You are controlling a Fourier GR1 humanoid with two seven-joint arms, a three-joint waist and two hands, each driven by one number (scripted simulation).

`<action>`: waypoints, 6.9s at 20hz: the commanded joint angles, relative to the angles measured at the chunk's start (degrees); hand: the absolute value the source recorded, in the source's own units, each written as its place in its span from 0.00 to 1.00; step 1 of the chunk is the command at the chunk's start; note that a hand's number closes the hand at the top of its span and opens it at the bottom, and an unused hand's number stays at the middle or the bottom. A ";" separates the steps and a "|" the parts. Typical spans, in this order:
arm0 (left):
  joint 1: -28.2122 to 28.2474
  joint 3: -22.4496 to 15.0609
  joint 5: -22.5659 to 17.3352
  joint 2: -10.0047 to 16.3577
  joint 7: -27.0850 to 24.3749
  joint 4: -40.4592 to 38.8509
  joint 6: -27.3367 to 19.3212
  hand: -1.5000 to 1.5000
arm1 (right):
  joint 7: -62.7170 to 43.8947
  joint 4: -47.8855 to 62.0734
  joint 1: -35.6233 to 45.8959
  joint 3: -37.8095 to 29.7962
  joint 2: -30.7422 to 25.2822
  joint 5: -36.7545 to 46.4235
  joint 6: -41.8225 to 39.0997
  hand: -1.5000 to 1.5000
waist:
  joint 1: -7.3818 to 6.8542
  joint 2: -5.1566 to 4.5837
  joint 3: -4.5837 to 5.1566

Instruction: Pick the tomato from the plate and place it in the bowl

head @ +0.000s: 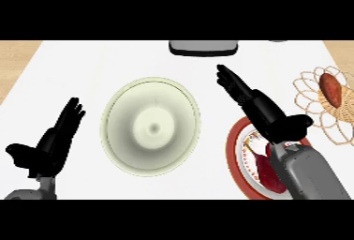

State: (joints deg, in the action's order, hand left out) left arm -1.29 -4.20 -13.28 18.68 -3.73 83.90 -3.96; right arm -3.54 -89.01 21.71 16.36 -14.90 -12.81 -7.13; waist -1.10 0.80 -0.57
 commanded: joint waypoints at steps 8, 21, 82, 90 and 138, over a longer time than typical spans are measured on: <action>-6.49 10.79 -1.79 4.51 -0.28 3.61 -4.51 0.50 | 9.39 -12.09 -4.73 2.60 -5.96 12.63 -2.74 0.00 | 3.98 0.70 0.51; -10.12 12.30 -1.78 6.55 2.09 1.67 -2.67 0.50 | 25.67 -34.39 -35.08 -8.04 -23.27 23.44 -0.17 0.00 | 3.23 -0.44 0.65; -13.35 17.06 4.28 -0.23 4.22 2.70 2.53 0.50 | 27.21 4.06 -14.21 -8.48 -13.53 67.54 -20.76 0.00 | 0.98 -0.81 0.57; -12.26 16.56 5.65 -0.97 4.24 3.87 3.24 0.50 | 25.86 5.62 -16.41 -7.69 -10.24 72.44 -19.04 0.00 | 0.98 -0.78 0.57; -18.16 15.31 6.50 -2.99 3.86 0.91 4.03 0.50 | 67.82 67.20 48.48 -25.51 -20.09 69.78 -8.62 1.00 | -4.49 -2.43 0.41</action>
State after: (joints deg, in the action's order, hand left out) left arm -19.87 10.56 -6.62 15.39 -0.71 84.08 0.50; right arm 55.57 -24.45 66.08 -7.18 -34.49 59.82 -11.35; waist -6.25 -2.09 -0.19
